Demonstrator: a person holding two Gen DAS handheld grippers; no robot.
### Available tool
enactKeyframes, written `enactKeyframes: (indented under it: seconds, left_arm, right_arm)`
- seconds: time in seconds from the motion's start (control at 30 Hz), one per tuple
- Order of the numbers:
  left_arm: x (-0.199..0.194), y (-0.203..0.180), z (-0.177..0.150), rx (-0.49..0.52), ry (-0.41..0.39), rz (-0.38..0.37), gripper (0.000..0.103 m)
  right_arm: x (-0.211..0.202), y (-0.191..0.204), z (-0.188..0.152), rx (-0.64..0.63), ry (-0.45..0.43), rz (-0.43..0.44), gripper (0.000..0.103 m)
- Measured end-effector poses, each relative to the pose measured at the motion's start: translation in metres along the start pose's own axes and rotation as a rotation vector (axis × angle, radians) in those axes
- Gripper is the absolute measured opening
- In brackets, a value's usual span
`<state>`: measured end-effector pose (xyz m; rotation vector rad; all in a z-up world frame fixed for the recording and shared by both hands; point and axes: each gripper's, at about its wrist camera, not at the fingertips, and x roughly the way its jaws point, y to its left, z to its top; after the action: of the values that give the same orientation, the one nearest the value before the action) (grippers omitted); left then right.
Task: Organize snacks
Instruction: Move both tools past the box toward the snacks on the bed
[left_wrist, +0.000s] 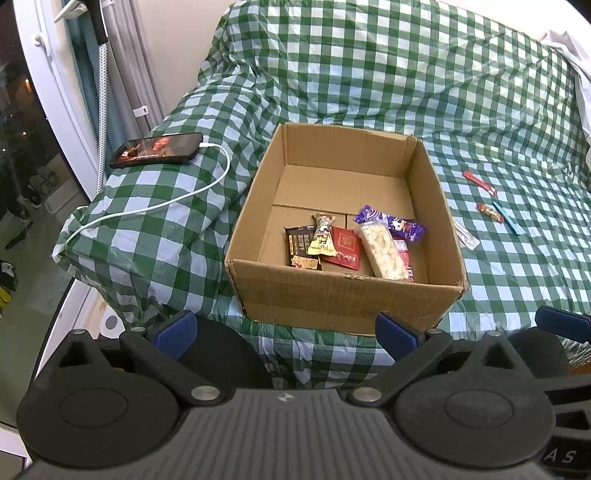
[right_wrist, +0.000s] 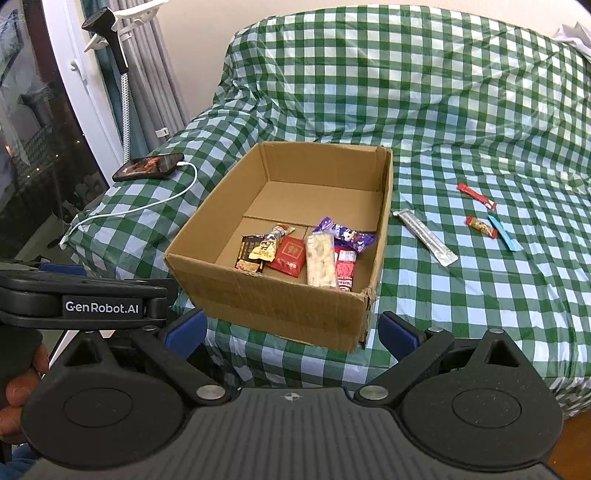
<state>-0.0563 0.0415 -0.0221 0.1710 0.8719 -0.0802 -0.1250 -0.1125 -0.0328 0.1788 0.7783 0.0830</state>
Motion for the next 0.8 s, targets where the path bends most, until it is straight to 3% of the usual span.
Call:
enactKeyframes:
  seconds: [0.57, 0.8]
  left_arm:
    - [0.023, -0.025, 0.014, 0.05, 0.056, 0.003, 0.103]
    - [0.033, -0.049, 0.032, 0.067, 0.09, -0.018, 0.103]
  right_arm:
    - [0.025, -0.032, -0.003, 0.098, 0.055, 0.009, 0.1]
    - [0.027, -0.057, 0.0, 0.152, 0.037, -0.01, 0.1]
